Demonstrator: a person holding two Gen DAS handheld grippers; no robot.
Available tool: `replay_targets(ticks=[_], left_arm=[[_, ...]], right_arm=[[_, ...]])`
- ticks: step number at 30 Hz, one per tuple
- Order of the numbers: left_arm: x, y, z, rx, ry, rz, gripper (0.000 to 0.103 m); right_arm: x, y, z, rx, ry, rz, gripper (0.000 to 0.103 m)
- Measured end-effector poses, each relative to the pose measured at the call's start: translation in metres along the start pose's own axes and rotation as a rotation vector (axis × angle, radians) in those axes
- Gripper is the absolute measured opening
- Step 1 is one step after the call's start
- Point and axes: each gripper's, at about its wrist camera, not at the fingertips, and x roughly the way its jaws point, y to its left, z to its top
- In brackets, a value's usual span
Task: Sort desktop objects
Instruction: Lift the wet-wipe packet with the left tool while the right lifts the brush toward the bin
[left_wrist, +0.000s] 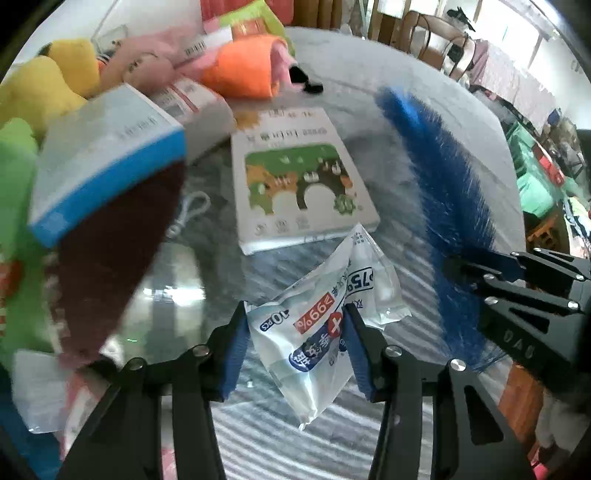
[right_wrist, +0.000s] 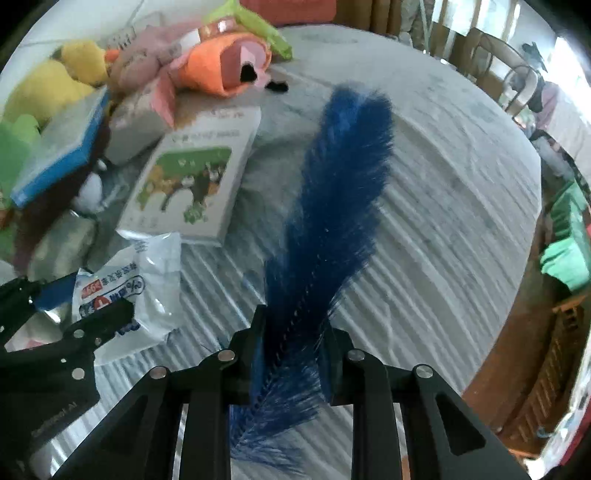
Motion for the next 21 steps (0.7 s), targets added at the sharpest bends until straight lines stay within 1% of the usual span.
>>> replay_targets(ticks=[4,8,12,13,14,15,16,17,18,21], left_arm=[[-0.030,0.000,0.004,-0.014,-0.052,0.001,0.048],[-0.061,-0.002,0.012,-0.032,-0.108,0.026,0.048],[-0.059,0.002,0.006,-0.059,-0.096,0.041,0.048],[-0.058,0.003,0.005,-0.066,-0.092,0.044,0.048],[-0.058,0.004,0.003,-0.072,-0.089,0.048,0.048],[-0.057,0.005,0.001,-0.079,-0.085,0.051,0.048],[-0.057,0.006,0.000,-0.086,-0.081,0.055,0.048],[-0.056,0.007,-0.002,-0.093,-0.078,0.058,0.048],[-0.055,0.009,-0.004,-0.100,-0.074,0.062,0.048],[-0.053,0.012,-0.009,-0.121,-0.063,0.073,0.048]], right_arm=[[-0.032,-0.003,0.009,0.008,-0.049,0.033,0.021],[-0.062,-0.002,0.017,-0.020,-0.091,0.046,0.011],[-0.058,-0.011,0.027,-0.020,-0.067,0.065,0.012],[-0.053,-0.015,0.027,0.000,-0.057,0.080,0.015],[-0.048,-0.019,0.027,0.020,-0.048,0.094,0.030],[-0.043,-0.020,0.026,0.029,-0.040,0.103,0.040],[-0.039,-0.019,0.025,0.029,-0.032,0.109,0.065],[-0.033,-0.015,0.024,0.020,-0.023,0.111,0.088],[-0.026,-0.010,0.023,0.005,-0.010,0.106,0.093],[-0.001,0.002,0.019,-0.043,0.027,0.078,0.094]])
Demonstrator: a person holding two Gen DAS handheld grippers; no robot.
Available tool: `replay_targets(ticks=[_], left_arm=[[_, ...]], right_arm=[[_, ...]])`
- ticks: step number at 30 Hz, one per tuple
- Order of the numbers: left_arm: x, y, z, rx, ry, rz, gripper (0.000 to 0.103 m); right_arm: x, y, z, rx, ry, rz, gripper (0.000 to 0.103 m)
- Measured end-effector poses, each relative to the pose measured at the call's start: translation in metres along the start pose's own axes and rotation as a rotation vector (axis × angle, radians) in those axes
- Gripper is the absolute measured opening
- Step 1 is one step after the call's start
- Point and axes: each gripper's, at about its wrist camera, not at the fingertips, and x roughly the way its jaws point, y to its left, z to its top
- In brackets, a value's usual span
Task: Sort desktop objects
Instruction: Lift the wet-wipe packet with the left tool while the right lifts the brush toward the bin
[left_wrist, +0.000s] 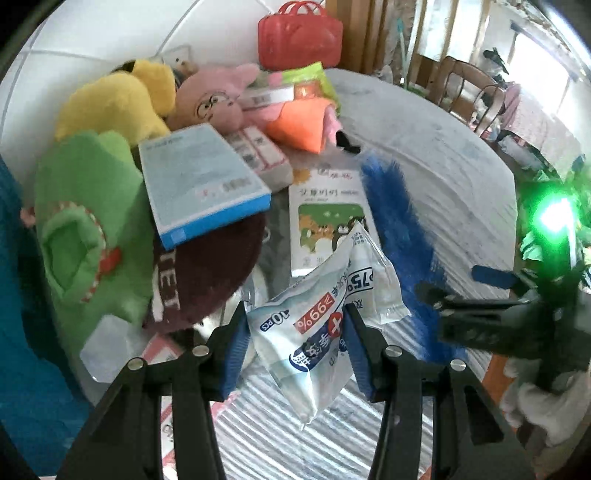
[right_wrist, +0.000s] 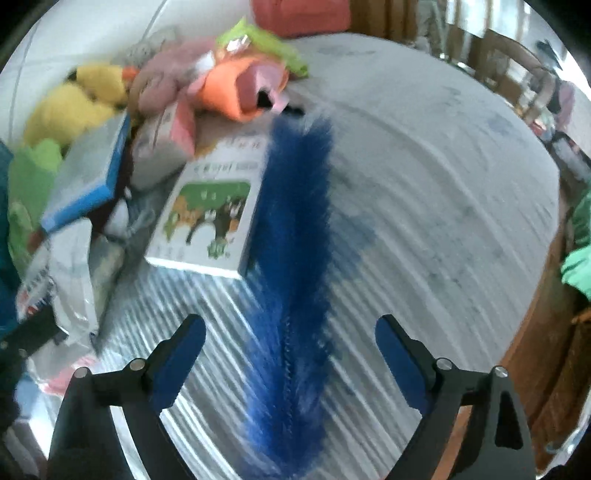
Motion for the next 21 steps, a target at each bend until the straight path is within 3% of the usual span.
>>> replay_targets(ticks=[1,2,4,7,12,21], left_arm=[[0.001,0.001,-0.002,-0.007,0.004,0.004,0.048],[0.001,0.002,-0.003,-0.013,0.007,0.008,0.048],[0.008,0.003,-0.004,-0.016,0.019,0.006,0.048],[0.012,0.005,-0.005,-0.019,0.030,0.001,0.048],[-0.007,0.005,0.006,-0.020,-0.016,-0.006,0.048],[-0.084,0.007,0.028,-0.064,-0.169,0.033,0.048]], right_arm=[[0.008,0.003,-0.001,-0.014,0.014,-0.013,0.088],[0.017,0.005,-0.003,-0.026,0.028,-0.029,0.065],[0.030,0.011,-0.006,-0.067,0.019,-0.057,0.051],[0.044,0.014,-0.009,-0.102,0.008,-0.071,0.016],[0.041,-0.002,-0.004,-0.071,-0.023,-0.012,0.016],[-0.011,-0.005,0.021,-0.141,-0.220,0.080,0.016]])
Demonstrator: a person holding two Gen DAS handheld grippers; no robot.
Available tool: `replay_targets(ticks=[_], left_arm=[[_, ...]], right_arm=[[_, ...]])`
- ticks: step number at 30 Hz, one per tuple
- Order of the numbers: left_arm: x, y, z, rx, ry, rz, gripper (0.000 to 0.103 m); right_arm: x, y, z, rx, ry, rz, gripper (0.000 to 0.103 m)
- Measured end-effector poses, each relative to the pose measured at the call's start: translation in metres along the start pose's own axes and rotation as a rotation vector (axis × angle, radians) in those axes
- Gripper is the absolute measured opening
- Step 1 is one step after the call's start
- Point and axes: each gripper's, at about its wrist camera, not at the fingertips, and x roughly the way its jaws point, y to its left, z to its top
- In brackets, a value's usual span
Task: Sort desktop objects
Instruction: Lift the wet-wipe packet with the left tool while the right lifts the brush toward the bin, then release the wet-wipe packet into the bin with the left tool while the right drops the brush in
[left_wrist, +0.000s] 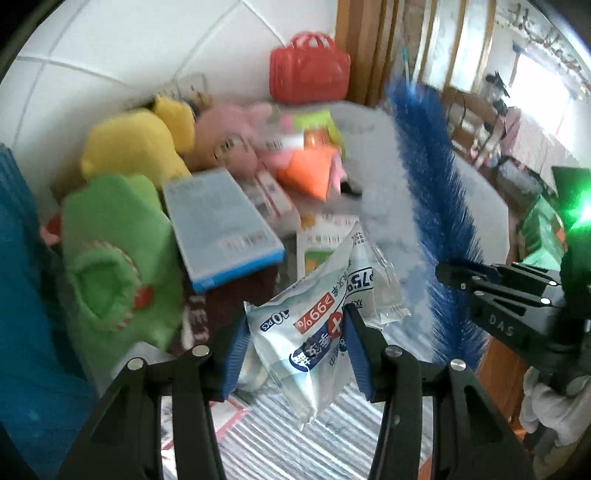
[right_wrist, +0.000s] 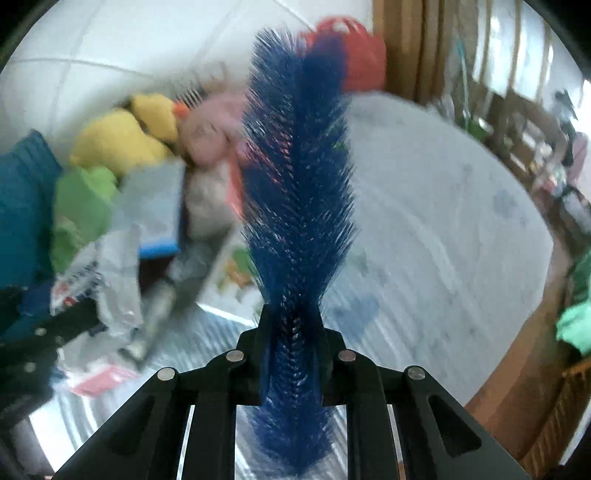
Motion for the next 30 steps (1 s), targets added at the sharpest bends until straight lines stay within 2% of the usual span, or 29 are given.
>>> replay_targets(ticks=[6,11,14,20,24,28,30], left_arm=[[-0.072,0.011,0.016,-0.068,-0.146,0.092,0.048],[-0.132,0.024,0.026,-0.133,-0.267,0.181,0.048],[-0.174,0.040,0.030,-0.177,-0.345,0.250,0.048],[-0.258,0.096,0.020,-0.257,-0.471,0.432,0.048],[-0.299,0.149,-0.001,-0.329,-0.471,0.577,0.048],[-0.313,0.205,-0.033,-0.427,-0.401,0.673,0.048],[-0.310,0.232,-0.051,-0.475,-0.351,0.705,0.048]], right_arm=[[-0.035,0.008,0.026,-0.105,-0.143,0.082,0.016],[-0.073,0.037,0.050,-0.226,-0.280,0.199,0.016],[-0.096,0.055,0.063,-0.300,-0.363,0.272,0.016],[-0.143,0.100,0.087,-0.437,-0.523,0.434,0.016],[-0.168,0.152,0.092,-0.505,-0.589,0.575,0.016],[-0.158,0.205,0.085,-0.570,-0.561,0.717,0.016],[-0.141,0.224,0.078,-0.592,-0.522,0.749,0.016]])
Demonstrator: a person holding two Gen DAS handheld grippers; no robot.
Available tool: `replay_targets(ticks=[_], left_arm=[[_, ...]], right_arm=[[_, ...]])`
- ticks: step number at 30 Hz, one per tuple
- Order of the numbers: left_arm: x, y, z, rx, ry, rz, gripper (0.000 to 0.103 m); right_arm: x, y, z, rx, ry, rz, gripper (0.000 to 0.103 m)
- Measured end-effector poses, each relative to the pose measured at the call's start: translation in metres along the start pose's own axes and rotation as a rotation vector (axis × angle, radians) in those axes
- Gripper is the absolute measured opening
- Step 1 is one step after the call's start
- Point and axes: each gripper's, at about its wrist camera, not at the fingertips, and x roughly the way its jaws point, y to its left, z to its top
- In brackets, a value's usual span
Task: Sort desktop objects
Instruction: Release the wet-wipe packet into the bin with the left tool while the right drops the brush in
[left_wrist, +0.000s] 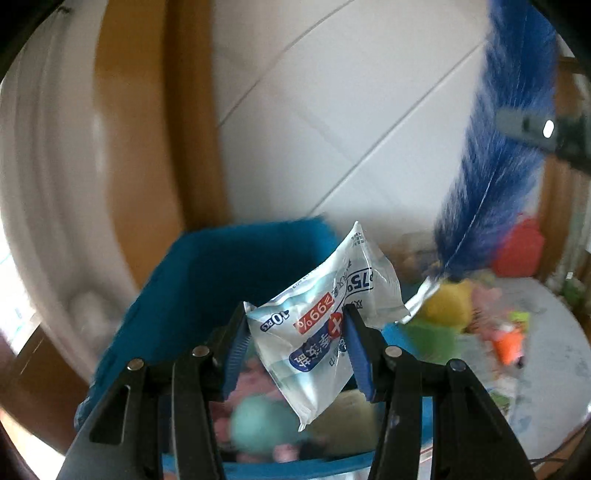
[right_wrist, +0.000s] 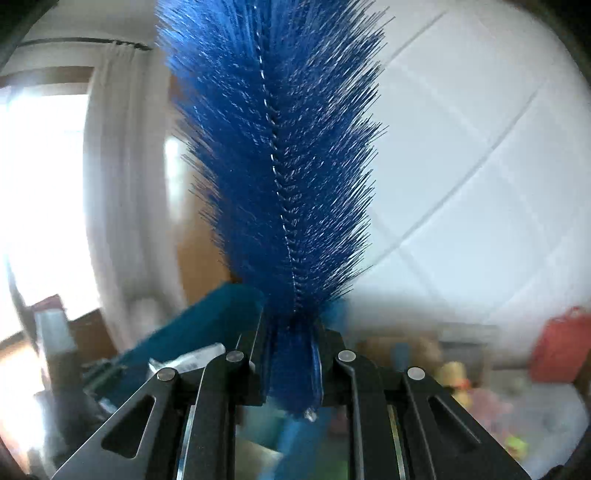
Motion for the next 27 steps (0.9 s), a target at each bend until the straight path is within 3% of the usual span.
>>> replay_targets(ticks=[5,9,12,14,15,17,20,23,27], left_arm=[[0.046,0.057,-0.027,-0.068,0.136,0.078,0.048],[0.065,0.076,-0.043,-0.093,0.202,0.101,0.050],[0.074,0.088,-0.051,-0.118,0.235,0.117,0.066],[0.073,0.092,-0.055,-0.127,0.241,0.132,0.086],[0.072,0.094,-0.057,-0.129,0.242,0.143,0.088],[0.071,0.098,-0.060,-0.135,0.247,0.158,0.095],[0.069,0.100,-0.063,-0.140,0.246,0.165,0.095],[0.063,0.101,-0.064,-0.147,0.239,0.163,0.095],[0.057,0.094,-0.066,-0.146,0.218,0.141,0.095]], right_arm=[[0.059,0.014,-0.032,0.012,0.098,0.086,0.017],[0.100,0.048,-0.049,-0.062,0.182,0.106,0.018],[0.136,0.067,-0.052,-0.091,0.264,0.108,0.025],[0.161,0.077,-0.056,-0.106,0.329,0.105,0.037],[0.174,0.085,-0.055,-0.112,0.363,0.113,0.046],[0.195,0.097,-0.062,-0.130,0.419,0.129,0.077],[0.199,0.121,-0.061,-0.161,0.449,0.141,0.086],[0.194,0.112,-0.052,-0.152,0.438,0.146,0.095],[0.173,0.120,-0.016,-0.112,0.402,0.109,0.101]])
